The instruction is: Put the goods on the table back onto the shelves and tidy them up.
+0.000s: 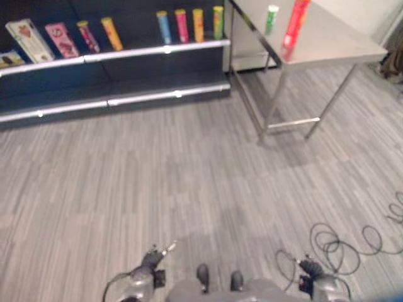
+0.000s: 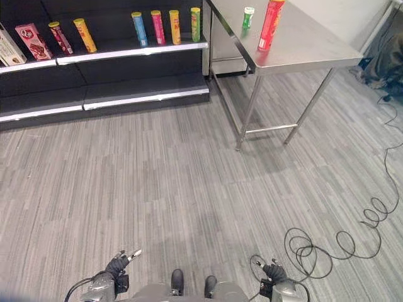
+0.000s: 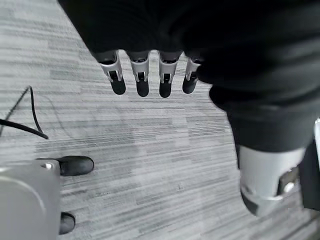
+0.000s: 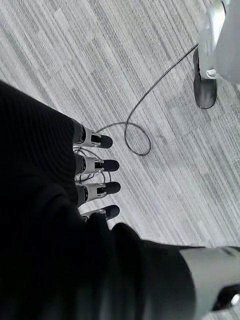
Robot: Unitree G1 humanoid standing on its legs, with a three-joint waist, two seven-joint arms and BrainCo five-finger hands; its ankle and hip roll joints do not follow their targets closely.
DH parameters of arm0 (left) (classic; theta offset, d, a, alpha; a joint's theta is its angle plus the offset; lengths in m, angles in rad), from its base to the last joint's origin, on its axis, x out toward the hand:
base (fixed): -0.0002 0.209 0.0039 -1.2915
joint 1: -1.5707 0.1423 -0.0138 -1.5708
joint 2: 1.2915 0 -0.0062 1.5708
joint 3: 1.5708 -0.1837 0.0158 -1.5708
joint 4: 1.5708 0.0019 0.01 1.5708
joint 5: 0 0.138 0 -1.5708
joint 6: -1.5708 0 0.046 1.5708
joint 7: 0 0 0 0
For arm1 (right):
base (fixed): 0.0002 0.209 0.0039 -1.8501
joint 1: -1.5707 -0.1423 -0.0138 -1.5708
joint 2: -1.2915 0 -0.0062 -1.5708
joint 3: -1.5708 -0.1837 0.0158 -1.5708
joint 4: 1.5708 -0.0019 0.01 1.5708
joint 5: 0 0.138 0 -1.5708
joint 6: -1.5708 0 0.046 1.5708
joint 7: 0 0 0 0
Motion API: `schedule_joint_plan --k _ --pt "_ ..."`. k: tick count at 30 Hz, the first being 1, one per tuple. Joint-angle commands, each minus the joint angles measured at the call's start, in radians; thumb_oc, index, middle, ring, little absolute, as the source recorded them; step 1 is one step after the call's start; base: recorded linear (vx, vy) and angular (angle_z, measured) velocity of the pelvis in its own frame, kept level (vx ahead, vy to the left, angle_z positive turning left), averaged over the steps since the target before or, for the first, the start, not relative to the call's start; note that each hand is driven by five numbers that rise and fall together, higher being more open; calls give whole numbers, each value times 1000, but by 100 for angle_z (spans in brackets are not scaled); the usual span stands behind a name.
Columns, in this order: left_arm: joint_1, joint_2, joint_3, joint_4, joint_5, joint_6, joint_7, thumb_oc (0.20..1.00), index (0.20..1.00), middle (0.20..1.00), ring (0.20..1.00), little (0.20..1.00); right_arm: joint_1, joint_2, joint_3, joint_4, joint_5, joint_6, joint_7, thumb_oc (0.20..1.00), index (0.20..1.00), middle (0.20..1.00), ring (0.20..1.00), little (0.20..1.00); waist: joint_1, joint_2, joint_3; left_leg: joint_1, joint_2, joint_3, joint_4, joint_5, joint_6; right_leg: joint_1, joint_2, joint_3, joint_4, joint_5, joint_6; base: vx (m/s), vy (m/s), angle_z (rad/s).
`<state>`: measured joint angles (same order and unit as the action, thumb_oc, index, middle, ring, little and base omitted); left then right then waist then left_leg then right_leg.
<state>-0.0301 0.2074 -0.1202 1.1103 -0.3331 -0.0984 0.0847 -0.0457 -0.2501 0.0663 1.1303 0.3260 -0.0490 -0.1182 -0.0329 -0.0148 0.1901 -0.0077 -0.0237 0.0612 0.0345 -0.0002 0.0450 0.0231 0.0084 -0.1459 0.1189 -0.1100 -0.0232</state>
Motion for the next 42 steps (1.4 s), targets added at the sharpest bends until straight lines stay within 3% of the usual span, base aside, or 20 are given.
schedule_joint_plan --k 1,20,42 --pt "-39 22 -20 9 15 -24 -8 1000 1000 1000 1000 1000 -34 -26 -5 8 10 -14 -8 1000 1000 1000 1000 1000 -19 -27 0 81 77 -71 26 -159 -128 77 -125 29 -77 -65 157 0 0 0" --pt "-25 9 29 64 -32 -20 -5 1000 1000 1000 1000 1000 -20 -7 5 36 -5 -8 3 1000 1000 1000 1000 1000 -15 -32 2 62 67 -61 41 -168 -116 53 -141 39 -64 -54 167 0 0 0" --pt "-60 35 -1 42 13 -21 -2 1000 1000 1000 1000 1000 -69 -15 52 25 -47 3 9 1000 1000 1000 1000 1000 -4 -34 1 8 36 -59 60 -173 -92 4 -158 67 -74 -26 185 8 17 -2"
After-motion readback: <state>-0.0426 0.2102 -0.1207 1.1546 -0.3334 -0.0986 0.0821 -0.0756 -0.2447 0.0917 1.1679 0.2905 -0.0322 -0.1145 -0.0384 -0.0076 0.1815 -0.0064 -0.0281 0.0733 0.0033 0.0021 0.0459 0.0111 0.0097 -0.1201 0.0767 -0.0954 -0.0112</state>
